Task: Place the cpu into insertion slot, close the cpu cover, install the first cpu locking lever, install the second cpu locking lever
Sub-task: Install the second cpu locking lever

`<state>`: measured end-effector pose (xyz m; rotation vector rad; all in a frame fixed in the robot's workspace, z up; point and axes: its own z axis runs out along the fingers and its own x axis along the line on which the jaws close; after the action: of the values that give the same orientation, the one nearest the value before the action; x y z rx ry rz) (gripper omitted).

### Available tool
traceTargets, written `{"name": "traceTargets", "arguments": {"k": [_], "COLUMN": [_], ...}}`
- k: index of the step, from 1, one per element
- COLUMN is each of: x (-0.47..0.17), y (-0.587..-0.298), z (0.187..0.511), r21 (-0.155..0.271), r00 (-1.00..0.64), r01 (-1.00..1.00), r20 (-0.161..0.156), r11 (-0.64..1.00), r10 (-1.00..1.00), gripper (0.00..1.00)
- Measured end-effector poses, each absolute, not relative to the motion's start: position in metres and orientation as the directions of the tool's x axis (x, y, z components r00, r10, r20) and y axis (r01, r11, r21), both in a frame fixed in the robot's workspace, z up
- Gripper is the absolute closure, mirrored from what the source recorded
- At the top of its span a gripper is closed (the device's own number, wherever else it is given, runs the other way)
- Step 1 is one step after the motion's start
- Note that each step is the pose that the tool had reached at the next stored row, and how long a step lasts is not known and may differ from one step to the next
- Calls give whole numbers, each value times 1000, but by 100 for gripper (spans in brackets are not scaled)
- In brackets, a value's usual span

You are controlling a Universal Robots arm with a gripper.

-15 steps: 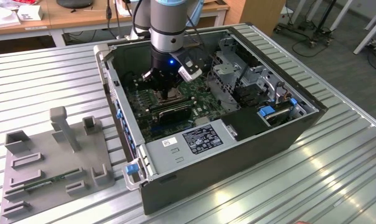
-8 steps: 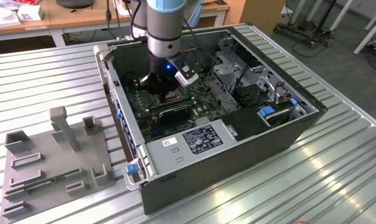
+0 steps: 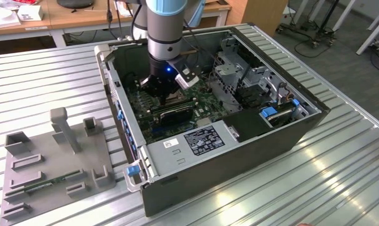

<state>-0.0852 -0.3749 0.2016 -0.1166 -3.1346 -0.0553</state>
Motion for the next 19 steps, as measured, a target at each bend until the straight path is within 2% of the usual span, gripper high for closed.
{"name": "traceTargets", "arguments": {"k": [19], "x": [-91], "y": [-375], "z": [201], "r21": [44], "r00": [-997], "r01": [74], "r20": [-1], "r11": [996], "r10": [74], "gripper": [89]}}
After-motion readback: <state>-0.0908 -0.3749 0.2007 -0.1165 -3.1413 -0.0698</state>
